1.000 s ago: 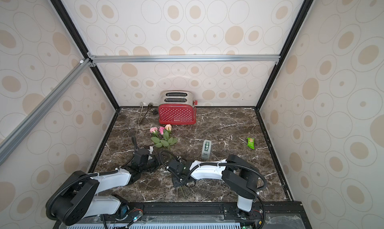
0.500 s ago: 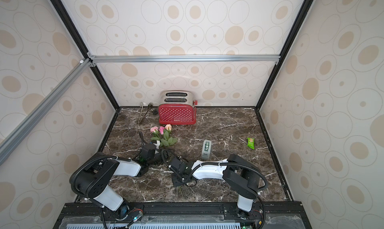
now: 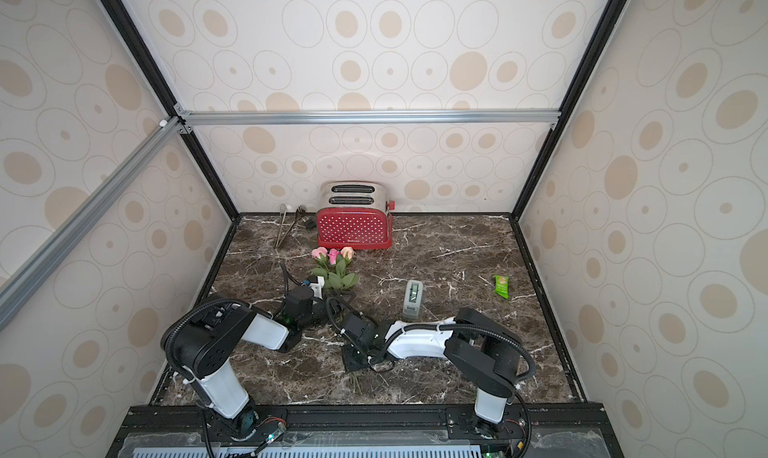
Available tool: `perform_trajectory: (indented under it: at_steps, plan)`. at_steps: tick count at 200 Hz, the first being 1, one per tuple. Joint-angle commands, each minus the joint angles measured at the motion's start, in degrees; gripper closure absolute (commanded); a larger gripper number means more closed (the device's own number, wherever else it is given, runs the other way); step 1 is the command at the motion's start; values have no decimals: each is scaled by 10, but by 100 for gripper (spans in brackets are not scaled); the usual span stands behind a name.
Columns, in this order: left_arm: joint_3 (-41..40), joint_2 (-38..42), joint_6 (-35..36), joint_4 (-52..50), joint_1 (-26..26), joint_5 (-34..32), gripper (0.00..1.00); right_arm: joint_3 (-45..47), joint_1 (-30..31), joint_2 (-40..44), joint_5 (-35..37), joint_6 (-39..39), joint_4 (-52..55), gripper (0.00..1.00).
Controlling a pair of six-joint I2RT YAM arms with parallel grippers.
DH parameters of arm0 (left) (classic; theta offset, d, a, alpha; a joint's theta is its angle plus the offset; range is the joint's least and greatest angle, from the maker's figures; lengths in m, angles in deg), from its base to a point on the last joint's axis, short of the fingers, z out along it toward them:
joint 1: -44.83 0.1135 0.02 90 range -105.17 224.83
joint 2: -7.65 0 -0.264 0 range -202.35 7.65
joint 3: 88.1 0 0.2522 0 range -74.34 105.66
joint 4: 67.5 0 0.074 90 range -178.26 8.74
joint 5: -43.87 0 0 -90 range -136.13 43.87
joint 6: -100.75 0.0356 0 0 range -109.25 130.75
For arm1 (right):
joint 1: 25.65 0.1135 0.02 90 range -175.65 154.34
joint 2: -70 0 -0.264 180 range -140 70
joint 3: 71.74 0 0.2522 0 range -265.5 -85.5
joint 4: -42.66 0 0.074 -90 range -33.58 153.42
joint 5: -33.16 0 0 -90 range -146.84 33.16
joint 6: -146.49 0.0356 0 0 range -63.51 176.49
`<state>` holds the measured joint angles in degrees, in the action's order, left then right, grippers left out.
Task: Wrap bouquets with tape
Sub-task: Pick up the unwrapped bouquet from the center of the board.
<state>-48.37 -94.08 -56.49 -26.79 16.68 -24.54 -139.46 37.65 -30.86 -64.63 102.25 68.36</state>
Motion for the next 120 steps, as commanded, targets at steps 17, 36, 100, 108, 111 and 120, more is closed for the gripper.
perform_trajectory:
  at_steps: [17, 36, 100, 108, 111, 120]
  plan:
    - [-36, -65, -11, 37, -3, 24, 24, 45, -1, -50, 10, -7, 72, 100]
    - [-39, -77, -5, 61, -2, 33, 25, 46, 0, -47, 11, -7, 72, 100]
    - [-55, -169, -26, 230, 45, 106, 35, 56, -1, -35, 13, -5, 72, 100]
    - [-52, -181, -28, 244, 48, 118, 39, 57, -1, -34, 13, -4, 72, 100]
    - [-50, -186, -28, 248, 47, 121, 40, 57, -1, -33, 13, -5, 72, 100]
    - [-45, -198, -29, 259, 48, 131, 43, 57, -1, -31, 14, -4, 73, 100]
